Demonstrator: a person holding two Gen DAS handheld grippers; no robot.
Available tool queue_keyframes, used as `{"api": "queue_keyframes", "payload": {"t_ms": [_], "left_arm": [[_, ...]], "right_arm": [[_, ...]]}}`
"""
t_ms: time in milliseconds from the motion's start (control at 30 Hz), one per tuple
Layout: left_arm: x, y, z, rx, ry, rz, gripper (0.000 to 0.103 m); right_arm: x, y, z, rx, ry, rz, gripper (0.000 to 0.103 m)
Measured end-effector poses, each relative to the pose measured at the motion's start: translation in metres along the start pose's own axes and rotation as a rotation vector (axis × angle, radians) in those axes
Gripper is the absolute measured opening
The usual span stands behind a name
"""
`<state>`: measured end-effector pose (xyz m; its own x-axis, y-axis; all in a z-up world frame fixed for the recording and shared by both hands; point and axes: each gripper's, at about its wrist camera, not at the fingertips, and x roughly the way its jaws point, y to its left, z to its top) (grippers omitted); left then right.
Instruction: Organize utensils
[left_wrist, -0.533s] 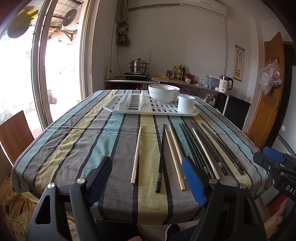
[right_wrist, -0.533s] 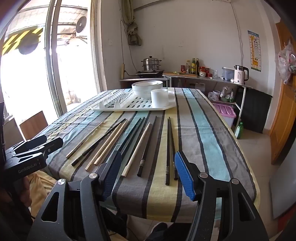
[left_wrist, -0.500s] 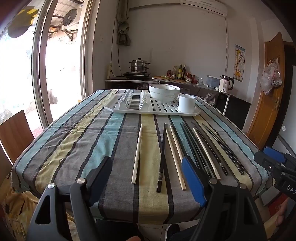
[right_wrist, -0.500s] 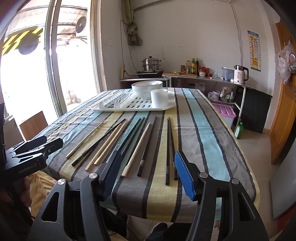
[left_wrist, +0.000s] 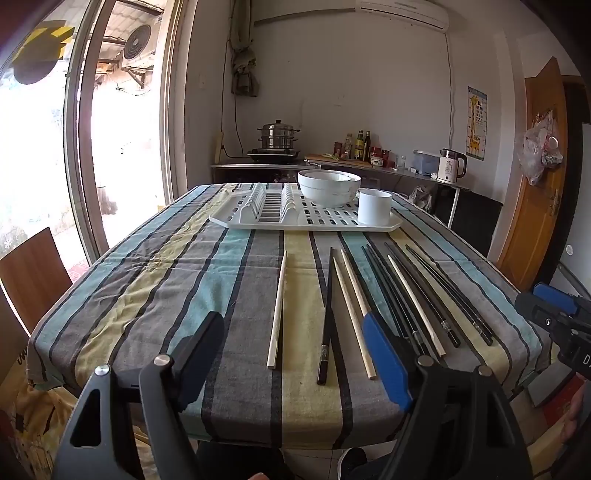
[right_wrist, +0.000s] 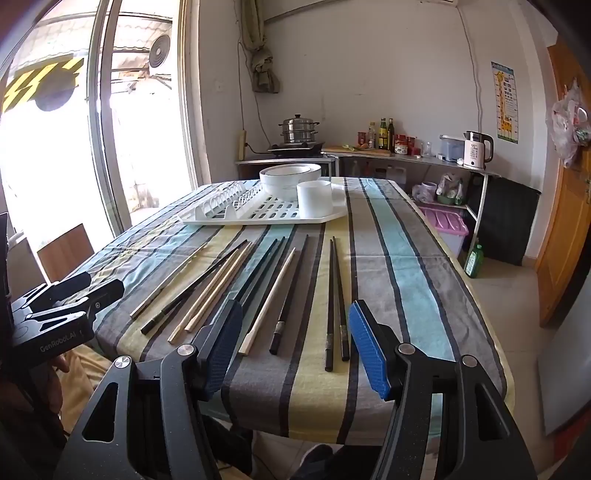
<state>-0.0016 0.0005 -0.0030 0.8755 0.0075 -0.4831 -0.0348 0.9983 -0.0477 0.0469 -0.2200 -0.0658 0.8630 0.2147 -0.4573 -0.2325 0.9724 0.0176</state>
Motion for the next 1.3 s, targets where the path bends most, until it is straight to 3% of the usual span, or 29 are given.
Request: {"api": "queue_keyframes", "payload": {"t_ms": [1300], "left_arm": [[-0.0027,0.0007,0.0043,-0.006,-0.023,0.008,0.076]], "right_arm": [[-0.0023,-0.0008,0.0021,0.002,-0.006,0.003,0.061]]}}
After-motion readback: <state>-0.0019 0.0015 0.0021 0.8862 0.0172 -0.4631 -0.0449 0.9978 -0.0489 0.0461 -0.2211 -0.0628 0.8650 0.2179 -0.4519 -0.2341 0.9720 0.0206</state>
